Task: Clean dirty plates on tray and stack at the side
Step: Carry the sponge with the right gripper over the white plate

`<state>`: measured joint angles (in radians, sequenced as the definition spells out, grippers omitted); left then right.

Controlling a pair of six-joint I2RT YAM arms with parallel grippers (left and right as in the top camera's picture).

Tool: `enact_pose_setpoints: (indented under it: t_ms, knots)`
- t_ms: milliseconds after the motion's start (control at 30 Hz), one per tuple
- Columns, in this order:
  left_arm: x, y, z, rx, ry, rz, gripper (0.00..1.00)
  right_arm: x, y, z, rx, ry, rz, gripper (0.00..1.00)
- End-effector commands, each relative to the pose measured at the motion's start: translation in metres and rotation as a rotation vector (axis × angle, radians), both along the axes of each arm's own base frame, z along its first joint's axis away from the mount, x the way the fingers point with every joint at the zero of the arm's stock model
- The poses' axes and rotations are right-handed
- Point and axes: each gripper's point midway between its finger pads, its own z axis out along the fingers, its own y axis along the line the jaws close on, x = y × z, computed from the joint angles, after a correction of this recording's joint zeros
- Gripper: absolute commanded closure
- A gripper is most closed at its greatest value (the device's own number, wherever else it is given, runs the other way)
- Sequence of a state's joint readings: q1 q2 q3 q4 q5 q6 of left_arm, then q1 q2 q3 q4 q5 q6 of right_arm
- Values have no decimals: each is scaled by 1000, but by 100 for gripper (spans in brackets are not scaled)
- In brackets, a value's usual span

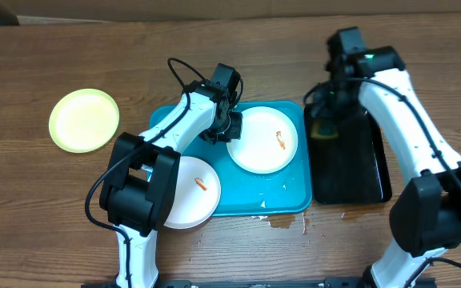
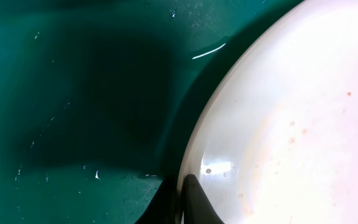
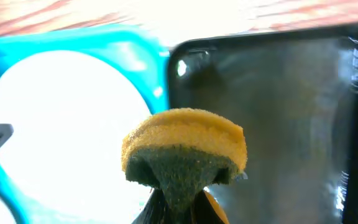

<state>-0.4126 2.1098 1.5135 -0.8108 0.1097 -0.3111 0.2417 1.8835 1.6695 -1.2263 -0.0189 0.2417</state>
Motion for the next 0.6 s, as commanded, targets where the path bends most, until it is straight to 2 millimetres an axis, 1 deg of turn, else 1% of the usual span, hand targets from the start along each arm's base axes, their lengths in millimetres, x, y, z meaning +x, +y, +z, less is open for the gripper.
enact_pose_setpoints:
  t_ms: [0, 67, 233, 300, 333, 400, 567]
  knots:
    - [-3, 0, -4, 19, 2, -31, 96, -2, 27, 3, -40, -45, 83, 96]
    - [-3, 0, -4, 19, 1, -31, 96, -2, 34, -1, -94, -73, 113, 96]
    - [-3, 0, -4, 19, 1, -31, 96, 1, 41, -16, -218, -143, 154, 96]
    - [-3, 0, -4, 19, 1, -31, 96, 0, 43, -26, -238, -154, 162, 96]
    - [-3, 0, -4, 18, 1, -31, 96, -2, 43, -34, -245, -155, 165, 96]
    - [-3, 0, -4, 18, 1, -31, 96, -3, 42, -46, -243, -157, 165, 96]
    - [-3, 0, -4, 18, -1, -31, 96, -2, 43, -68, -231, -187, 161, 96]
